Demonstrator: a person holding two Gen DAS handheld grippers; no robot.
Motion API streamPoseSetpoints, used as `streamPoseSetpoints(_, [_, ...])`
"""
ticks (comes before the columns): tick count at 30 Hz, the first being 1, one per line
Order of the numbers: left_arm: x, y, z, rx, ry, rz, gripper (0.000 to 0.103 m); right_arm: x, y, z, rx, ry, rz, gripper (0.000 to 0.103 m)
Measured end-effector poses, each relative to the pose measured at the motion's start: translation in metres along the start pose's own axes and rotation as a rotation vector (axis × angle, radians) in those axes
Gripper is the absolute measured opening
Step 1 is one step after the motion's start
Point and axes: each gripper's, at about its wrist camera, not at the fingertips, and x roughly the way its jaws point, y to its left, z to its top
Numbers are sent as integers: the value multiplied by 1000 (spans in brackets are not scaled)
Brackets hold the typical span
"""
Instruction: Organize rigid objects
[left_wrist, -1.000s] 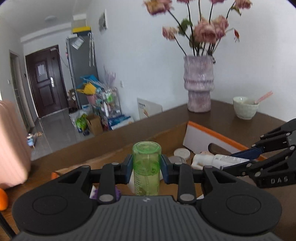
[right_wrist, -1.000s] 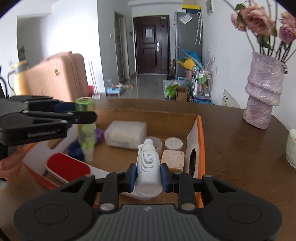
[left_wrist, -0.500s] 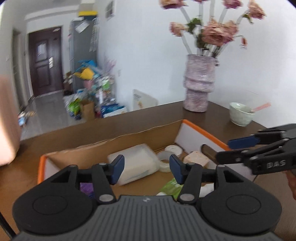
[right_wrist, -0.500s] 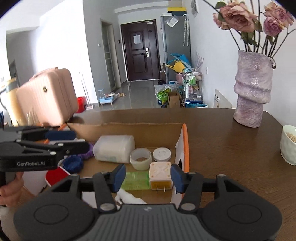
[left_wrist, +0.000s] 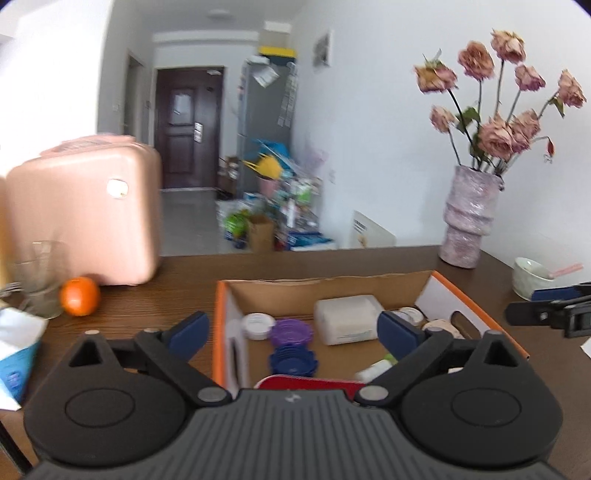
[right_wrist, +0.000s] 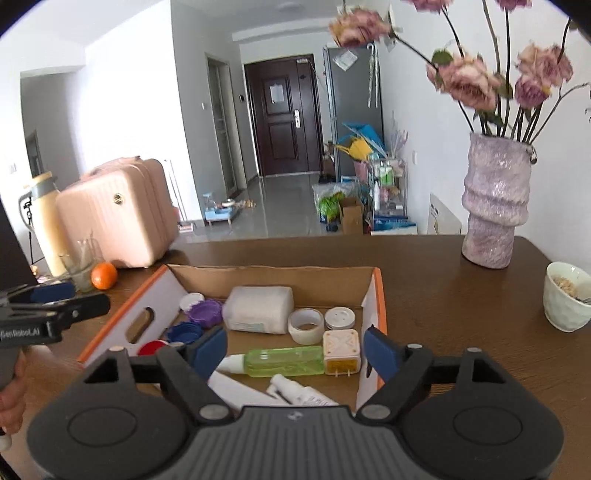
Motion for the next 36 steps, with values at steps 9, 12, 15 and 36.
streamPoseSetpoints(9, [-69, -8, -20, 9, -180, 139, 103, -66, 18, -44, -8, -347, -70, 103])
streamPoseSetpoints(12, [-86, -11, -25, 12, -193, 129, 103, -75, 18, -53, 10, -342, -73, 103])
streamPoseSetpoints(15, [-100, -14, -29, 30, -214, 134, 103, -82, 19, -59, 1, -348, -74, 103])
streamPoseSetpoints(36, [-185, -22, -76, -3, -227, 89, 103, -157, 49, -114, -42, -400, -88, 103])
